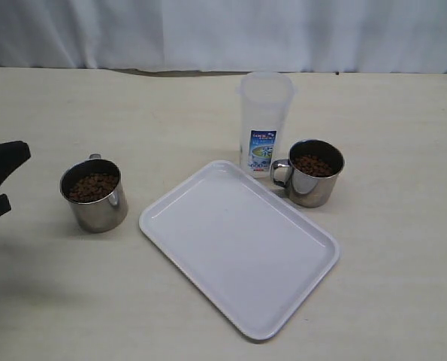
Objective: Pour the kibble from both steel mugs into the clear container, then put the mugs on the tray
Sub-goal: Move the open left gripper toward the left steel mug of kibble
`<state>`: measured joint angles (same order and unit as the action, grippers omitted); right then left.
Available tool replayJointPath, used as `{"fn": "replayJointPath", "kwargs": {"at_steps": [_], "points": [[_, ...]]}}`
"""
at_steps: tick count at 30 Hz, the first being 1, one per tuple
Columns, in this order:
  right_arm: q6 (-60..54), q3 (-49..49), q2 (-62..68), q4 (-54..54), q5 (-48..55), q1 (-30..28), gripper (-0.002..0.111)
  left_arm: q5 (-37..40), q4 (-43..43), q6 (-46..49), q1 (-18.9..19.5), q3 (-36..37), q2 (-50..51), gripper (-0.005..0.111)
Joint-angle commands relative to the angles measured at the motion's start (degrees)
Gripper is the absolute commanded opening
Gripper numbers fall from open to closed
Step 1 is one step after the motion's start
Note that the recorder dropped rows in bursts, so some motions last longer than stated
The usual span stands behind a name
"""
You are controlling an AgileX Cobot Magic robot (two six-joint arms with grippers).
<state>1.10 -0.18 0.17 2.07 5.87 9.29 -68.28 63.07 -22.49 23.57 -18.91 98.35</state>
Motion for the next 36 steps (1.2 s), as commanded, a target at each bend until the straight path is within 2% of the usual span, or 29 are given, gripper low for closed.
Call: {"fn": "replayJointPath", "kwargs": {"at_steps": [1,5,8,11,15,18,22,26,30,36], "points": [[-0.5,0.2,-0.2,0.1,0.0,1.5,0.005,3.3,1.8,-2.3,0.7,-4.1,6.7,0.0],[-0.5,0.2,-0.2,0.1,0.0,1.5,0.005,2.3,-2.3,-1.1,0.7,-4.2,7.8,0.0],[-0.5,0.2,-0.2,0.1,0.0,1.5,0.005,-1.3,-1.0,4.5,1.6,-4.2,7.9,0.0],[-0.5,0.2,-0.2,0.1,0.0,1.5,0.005,-0.8,-0.8,6.8,3.1,-4.2,8.4,0.0],[-0.5,0.2,-0.2,0.1,0.0,1.5,0.005,-1.7,1.2,11.6,6.3,-4.7,11.2,0.0],[-0.5,0.2,-0.2,0.1,0.0,1.5,0.005,-1.7,9.6,10.0,8.3,-8.1,14.8,0.0],[-0.5,0.2,-0.2,0.1,0.0,1.5,0.005,-1.7,23.0,8.0,7.4,-14.0,19.5,0.0],[-0.5,0.2,-0.2,0.1,0.0,1.5,0.005,-1.7,28.1,8.0,5.7,-17.1,23.6,0.0],[-0.5,0.2,-0.2,0.1,0.0,1.5,0.005,-1.7,29.1,8.0,5.5,-19.1,26.1,0.0],[-0.5,0.2,-0.2,0.1,0.0,1.5,0.005,-1.7,23.9,8.9,5.5,-19.1,28.1,0.001]]}}
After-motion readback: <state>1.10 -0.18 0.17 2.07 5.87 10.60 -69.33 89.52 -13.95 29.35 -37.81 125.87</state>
